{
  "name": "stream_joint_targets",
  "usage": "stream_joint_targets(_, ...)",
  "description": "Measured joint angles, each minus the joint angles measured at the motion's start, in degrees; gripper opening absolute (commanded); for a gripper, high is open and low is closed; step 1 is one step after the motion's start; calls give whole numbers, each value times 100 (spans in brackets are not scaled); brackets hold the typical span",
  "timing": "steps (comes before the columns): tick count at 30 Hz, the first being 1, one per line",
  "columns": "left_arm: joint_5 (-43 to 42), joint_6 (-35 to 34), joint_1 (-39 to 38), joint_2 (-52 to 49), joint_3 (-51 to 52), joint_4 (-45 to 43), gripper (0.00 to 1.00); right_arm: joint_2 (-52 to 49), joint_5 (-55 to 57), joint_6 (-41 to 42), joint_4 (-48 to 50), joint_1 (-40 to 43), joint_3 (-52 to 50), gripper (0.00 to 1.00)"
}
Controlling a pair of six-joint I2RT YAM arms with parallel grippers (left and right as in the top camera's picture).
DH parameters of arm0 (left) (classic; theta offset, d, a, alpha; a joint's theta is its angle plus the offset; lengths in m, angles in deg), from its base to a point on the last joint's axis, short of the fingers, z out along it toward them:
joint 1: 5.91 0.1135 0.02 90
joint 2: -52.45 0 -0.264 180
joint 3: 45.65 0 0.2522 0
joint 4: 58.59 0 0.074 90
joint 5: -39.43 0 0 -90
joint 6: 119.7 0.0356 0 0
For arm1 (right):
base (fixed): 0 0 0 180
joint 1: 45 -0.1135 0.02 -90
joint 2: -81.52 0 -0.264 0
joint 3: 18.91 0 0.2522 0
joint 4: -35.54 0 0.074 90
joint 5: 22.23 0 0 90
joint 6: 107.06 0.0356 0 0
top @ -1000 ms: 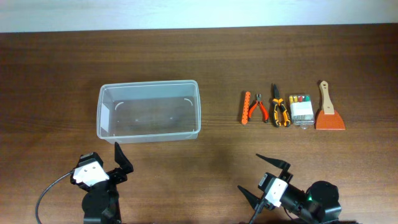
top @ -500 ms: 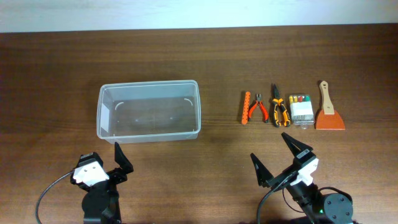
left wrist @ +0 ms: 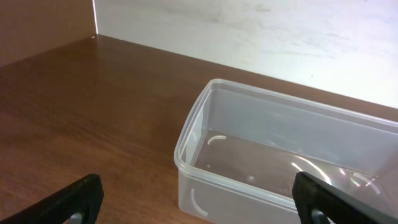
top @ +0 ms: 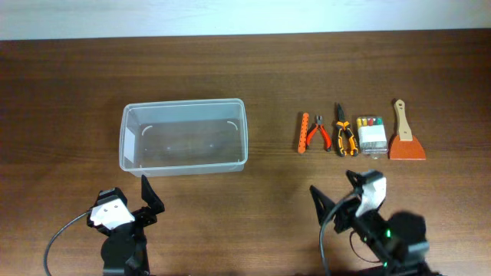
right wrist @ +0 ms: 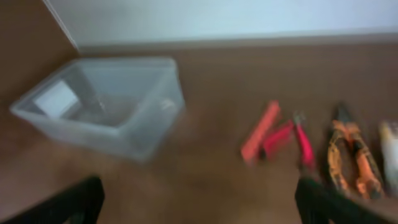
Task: Pack container
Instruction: 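Move the right gripper to the right edge of the clear container, then push the clear container rightward toward the tools with the right gripper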
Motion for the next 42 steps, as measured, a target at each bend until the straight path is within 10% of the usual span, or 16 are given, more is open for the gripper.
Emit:
stream_joint_targets(18, -2, 0, 0, 0, 0, 0, 99, -7632, -264, -343, -3508, -568, 8795, 98)
stream_joint_targets(28, 0, 0, 0, 0, 0, 0, 99, -9534, 1506, 645, -3934, -1978, 9304, 100)
stream_joint_targets(42, 0, 0, 0, 0, 0, 0, 99, -10911, 1502, 1217, -4157, -2107, 9298, 45)
